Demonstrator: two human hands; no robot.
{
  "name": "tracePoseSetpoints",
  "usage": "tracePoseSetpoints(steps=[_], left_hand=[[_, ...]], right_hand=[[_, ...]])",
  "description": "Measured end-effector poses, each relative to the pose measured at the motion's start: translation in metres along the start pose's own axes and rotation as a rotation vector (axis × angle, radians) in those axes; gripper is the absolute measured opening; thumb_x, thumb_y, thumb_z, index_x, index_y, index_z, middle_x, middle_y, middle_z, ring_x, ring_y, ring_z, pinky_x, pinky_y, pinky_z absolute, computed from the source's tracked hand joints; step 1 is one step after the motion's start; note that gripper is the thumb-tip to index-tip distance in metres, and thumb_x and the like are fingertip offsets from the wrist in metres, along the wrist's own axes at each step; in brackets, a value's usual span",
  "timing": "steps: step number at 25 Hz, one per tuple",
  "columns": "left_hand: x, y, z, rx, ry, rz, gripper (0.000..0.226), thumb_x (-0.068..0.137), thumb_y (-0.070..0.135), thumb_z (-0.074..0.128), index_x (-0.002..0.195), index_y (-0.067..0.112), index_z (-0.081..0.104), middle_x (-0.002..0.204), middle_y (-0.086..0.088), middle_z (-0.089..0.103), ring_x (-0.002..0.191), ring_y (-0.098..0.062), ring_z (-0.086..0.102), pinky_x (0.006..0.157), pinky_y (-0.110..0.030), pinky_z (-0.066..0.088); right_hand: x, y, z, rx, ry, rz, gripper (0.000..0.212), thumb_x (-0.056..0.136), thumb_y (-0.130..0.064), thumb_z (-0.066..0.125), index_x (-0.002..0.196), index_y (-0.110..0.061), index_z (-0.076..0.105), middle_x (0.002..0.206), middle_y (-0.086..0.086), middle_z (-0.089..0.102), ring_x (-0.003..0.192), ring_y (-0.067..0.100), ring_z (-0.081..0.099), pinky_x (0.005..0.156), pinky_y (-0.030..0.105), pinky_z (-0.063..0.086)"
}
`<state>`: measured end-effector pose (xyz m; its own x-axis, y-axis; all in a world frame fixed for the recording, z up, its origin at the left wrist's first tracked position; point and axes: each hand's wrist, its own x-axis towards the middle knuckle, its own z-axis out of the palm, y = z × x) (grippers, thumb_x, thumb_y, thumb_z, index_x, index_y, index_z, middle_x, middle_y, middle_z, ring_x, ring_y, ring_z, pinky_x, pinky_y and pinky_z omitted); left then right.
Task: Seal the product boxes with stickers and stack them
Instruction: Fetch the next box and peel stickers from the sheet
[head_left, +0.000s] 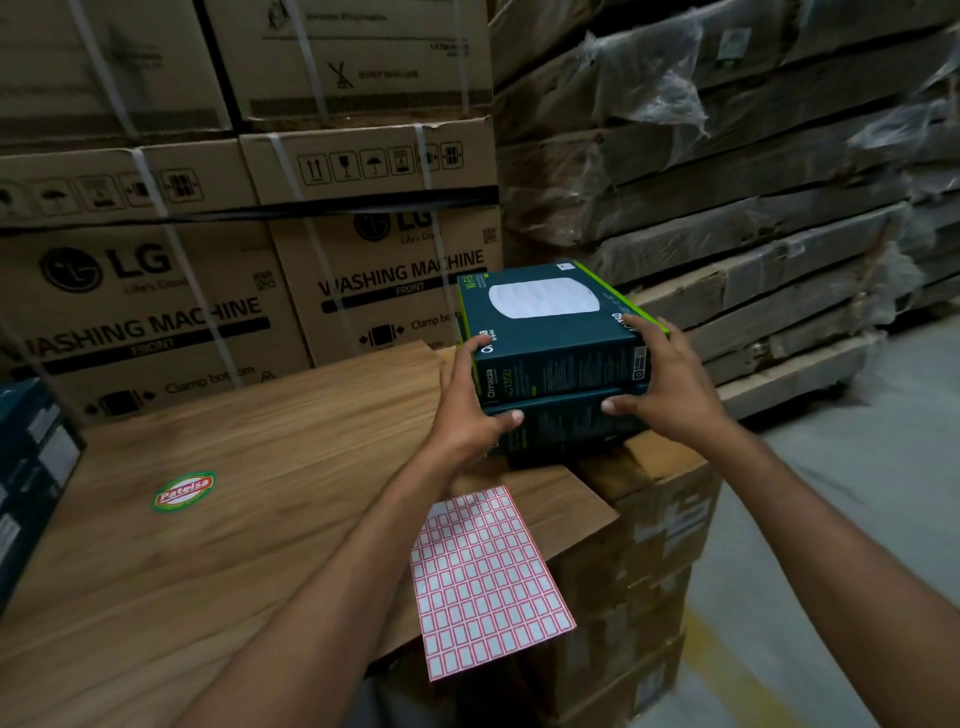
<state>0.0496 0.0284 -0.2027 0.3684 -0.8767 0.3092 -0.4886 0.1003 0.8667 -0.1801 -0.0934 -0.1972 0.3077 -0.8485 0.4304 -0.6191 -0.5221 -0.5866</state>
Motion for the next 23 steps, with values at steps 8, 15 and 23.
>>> tracePoseSetpoints(steps=[8, 15, 23], left_hand=[[0.007, -0.008, 0.024, 0.229, 0.147, 0.200, 0.093, 0.076, 0.002, 0.088, 0.148, 0.039, 0.042, 0.152, 0.003, 0.032, 0.133, -0.016, 0.045, 0.091, -0.015, 0.046], [0.018, 0.022, -0.009, 0.354, 0.352, 0.458, 0.084, 0.080, 0.006, 0.085, 0.152, 0.023, 0.045, 0.153, 0.000, 0.039, 0.139, -0.012, 0.042, 0.113, -0.038, 0.049], [-0.025, 0.100, -0.121, 0.386, 0.328, 0.644, 0.078, 0.085, 0.012, 0.083, 0.152, 0.008, 0.042, 0.151, -0.009, 0.043, 0.138, -0.010, 0.042, 0.116, -0.011, 0.034]], right_hand=[[0.002, 0.008, 0.006, -0.003, 0.275, 0.039, 0.100, 0.059, -0.011, 0.099, 0.145, -0.031, 0.051, 0.139, 0.011, 0.055, 0.124, 0.033, 0.058, 0.102, 0.047, 0.052], [0.013, -0.017, -0.019, 0.012, 0.452, -0.170, 0.081, 0.074, -0.005, 0.086, 0.143, -0.025, 0.048, 0.134, 0.005, 0.060, 0.122, 0.025, 0.057, 0.100, 0.043, 0.052], [0.007, -0.101, -0.061, 0.014, 0.426, -0.369, 0.087, 0.077, -0.024, 0.090, 0.151, -0.022, 0.044, 0.130, 0.009, 0.062, 0.115, 0.028, 0.058, 0.089, 0.038, 0.046]])
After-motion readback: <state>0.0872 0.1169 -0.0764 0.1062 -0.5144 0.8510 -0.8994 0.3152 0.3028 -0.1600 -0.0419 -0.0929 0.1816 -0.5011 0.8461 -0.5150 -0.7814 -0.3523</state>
